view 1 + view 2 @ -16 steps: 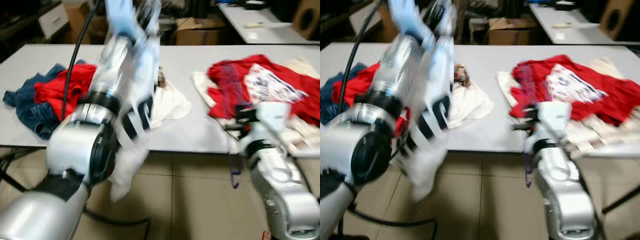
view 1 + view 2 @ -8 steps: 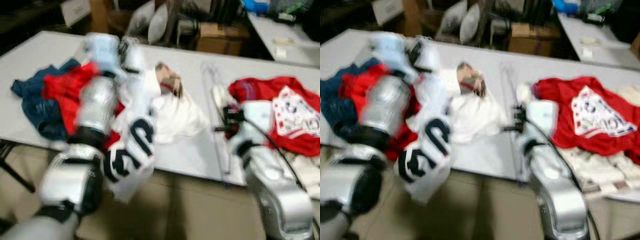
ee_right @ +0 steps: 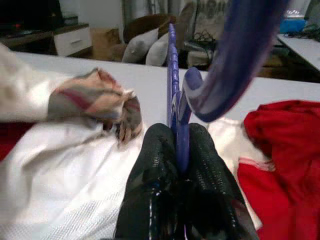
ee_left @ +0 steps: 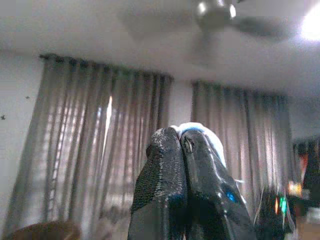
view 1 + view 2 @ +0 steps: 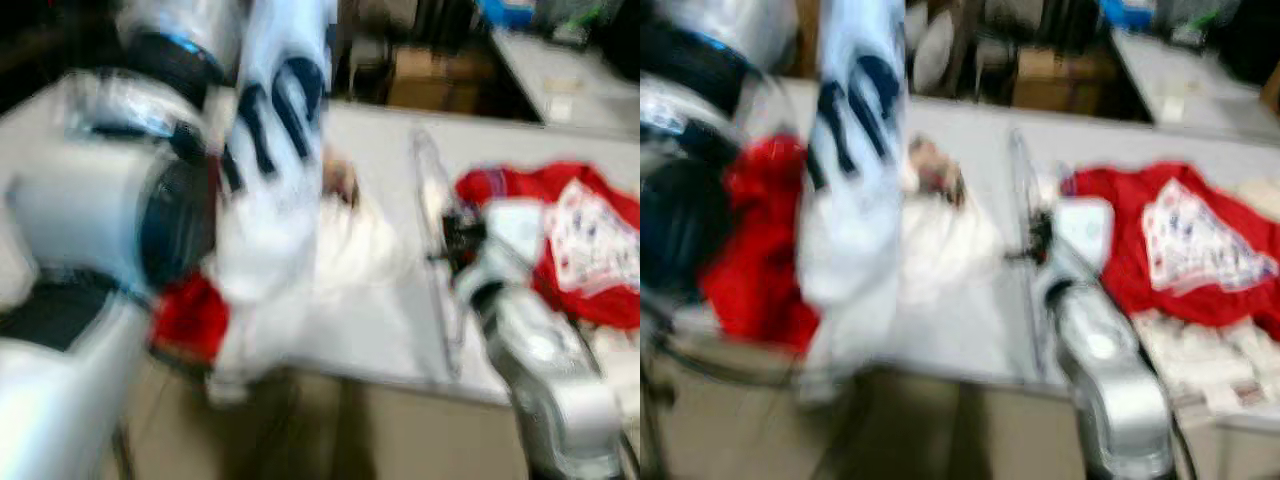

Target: Hang hanger

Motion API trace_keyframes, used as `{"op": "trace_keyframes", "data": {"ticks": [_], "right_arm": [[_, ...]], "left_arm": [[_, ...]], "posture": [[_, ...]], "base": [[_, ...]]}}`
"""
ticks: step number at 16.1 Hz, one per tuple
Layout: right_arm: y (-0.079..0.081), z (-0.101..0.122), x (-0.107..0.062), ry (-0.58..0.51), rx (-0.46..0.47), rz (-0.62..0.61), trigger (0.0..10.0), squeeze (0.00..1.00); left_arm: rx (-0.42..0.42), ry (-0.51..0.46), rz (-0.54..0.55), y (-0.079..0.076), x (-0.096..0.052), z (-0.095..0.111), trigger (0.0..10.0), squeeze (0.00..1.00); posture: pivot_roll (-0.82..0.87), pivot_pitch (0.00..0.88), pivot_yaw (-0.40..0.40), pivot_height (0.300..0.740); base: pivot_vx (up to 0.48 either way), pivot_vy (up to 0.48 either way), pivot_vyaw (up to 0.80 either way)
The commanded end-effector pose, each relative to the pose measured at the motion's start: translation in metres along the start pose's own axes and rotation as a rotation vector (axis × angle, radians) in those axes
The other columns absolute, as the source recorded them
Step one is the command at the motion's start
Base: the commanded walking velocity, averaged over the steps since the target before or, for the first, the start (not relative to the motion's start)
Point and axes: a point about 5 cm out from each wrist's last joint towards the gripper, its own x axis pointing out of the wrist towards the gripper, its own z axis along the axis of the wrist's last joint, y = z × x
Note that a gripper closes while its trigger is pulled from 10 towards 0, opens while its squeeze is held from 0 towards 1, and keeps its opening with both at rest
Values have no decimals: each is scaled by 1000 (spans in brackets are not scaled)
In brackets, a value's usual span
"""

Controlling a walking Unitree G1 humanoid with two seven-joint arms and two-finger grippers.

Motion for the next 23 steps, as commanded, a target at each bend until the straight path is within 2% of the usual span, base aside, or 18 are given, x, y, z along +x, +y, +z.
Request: {"op": "trace_keyframes", "data": {"ticks": [1,2,3,4,5,7,8,9,10,11,13,14,16,17,18,19,20,23], "right_arm": [[-6,5,-1,-29,-9,-24,10000,0],[-5,5,-1,-30,-6,-24,10000,0],[-3,4,-2,-28,0,-20,10000,0],[-1,2,-4,-23,5,-9,10000,0],[0,1,-4,-21,6,-5,10000,0],[2,-1,-4,-13,9,7,10000,0],[3,-1,-4,-11,8,15,10000,0],[3,-2,-3,-8,5,25,10000,0],[3,-2,-3,-8,5,25,10000,0],[4,-2,-2,-7,4,31,10000,0],[4,-3,-3,-4,10,33,10000,0],[3,-4,-3,-1,20,29,10000,0],[3,-4,-4,-1,24,25,10000,0],[-1,-2,-7,-8,28,3,10000,0],[-3,-2,-8,-11,32,-6,10000,0],[-6,0,-10,-19,63,-19,10000,0],[-14,6,-12,-46,8,-59,10000,0],[-24,28,-14,-118,-72,-79,10000,0]], "left_arm": [[-51,44,-37,-8,-4,-17,10000,0],[-29,73,-47,-6,-9,-27,10000,0],[32,169,-86,-1,-31,-62,10000,0],[47,297,-162,1,-68,-107,10000,0],[53,346,-199,0,-86,-124,10000,0],[159,531,-380,-7,-158,-167,10000,0],[177,613,-426,-5,-185,-175,10000,0],[211,717,-476,2,-218,-181,10000,290],[211,717,-476,2,-218,-181,10000,290],[269,777,-476,20,-232,-175,10000,1000],[265,768,-428,49,-228,-146,10000,1000],[130,672,-392,62,-215,-110,10000,1000],[24,582,-368,68,-211,-85,10000,1000],[-49,536,-265,74,-209,-73,10000,0],[-68,533,-232,75,-209,-72,10000,0],[-22,564,-200,71,-211,-77,10000,0],[46,614,-174,58,-217,-90,10000,0],[37,641,-1,14,-234,-127,10000,0]], "posture": [[13,0,17,740],[16,0,16,740],[17,0,18,740],[22,0,13,740],[22,0,13,740],[40,0,-3,740],[40,0,-3,740],[47,0,-10,740],[47,0,-10,740],[51,0,-12,740],[52,0,-11,740],[56,0,-5,740],[51,0,2,740],[44,0,11,740],[40,0,15,740],[40,0,15,740],[36,0,13,740],[7,0,11,740]], "base": [[0,0,0],[0,0,0],[0,0,0],[0,0,0],[0,0,0],[0,0,0],[0,0,0],[0,0,0],[0,0,0],[0,0,0],[0,0,0],[0,0,0],[0,0,0],[0,0,0],[0,0,0],[0,0,-800],[0,0,-800],[0,0,-800]]}}
